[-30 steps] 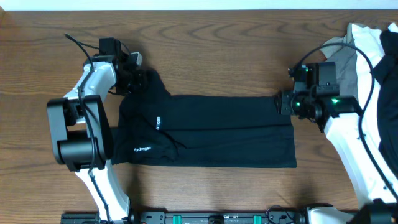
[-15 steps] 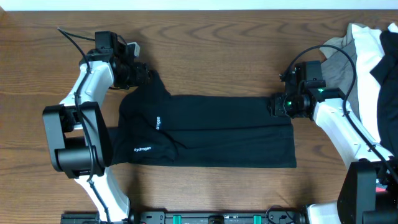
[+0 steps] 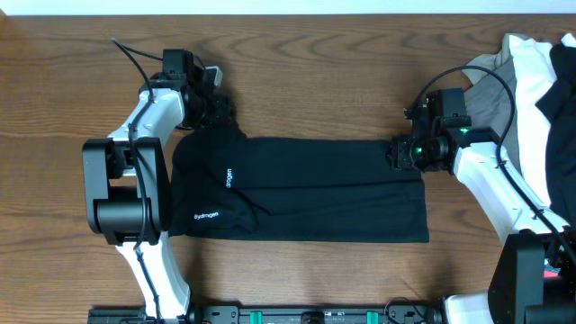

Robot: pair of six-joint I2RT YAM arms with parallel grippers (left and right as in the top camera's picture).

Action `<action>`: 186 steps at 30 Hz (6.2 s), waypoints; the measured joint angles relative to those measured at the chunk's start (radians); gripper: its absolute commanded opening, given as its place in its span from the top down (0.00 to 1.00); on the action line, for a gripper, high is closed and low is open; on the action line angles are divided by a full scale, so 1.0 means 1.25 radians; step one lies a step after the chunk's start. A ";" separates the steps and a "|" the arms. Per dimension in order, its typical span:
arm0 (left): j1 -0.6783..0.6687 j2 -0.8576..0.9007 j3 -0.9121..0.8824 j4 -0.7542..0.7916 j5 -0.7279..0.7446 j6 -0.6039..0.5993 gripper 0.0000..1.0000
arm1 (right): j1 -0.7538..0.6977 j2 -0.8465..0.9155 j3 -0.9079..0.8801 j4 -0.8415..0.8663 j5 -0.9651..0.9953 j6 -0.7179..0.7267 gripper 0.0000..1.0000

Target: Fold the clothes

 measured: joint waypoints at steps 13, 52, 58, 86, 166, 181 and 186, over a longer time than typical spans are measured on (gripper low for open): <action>0.000 0.000 0.000 -0.016 -0.007 0.002 0.94 | -0.001 0.000 0.000 0.061 0.011 0.001 0.45; 0.000 0.000 0.000 -0.056 -0.007 -0.001 0.94 | -0.074 0.209 0.008 0.309 -0.029 0.026 0.36; 0.000 0.000 0.000 -0.056 -0.007 -0.001 0.94 | -0.081 0.212 0.014 0.308 -0.041 0.027 0.34; 0.000 0.000 0.000 -0.056 -0.007 -0.001 0.94 | -0.122 0.218 0.040 0.278 -0.029 0.022 0.36; 0.001 -0.237 -0.032 -0.608 -0.100 -0.019 0.94 | -0.105 0.069 0.049 -0.108 0.195 0.030 0.99; 0.001 -0.237 -0.076 -0.650 -0.100 -0.019 0.94 | -0.105 0.069 0.049 -0.173 0.195 0.026 0.88; 0.001 -0.237 -0.082 -0.650 -0.100 -0.019 0.94 | -0.105 0.069 0.049 -0.191 0.193 0.023 0.86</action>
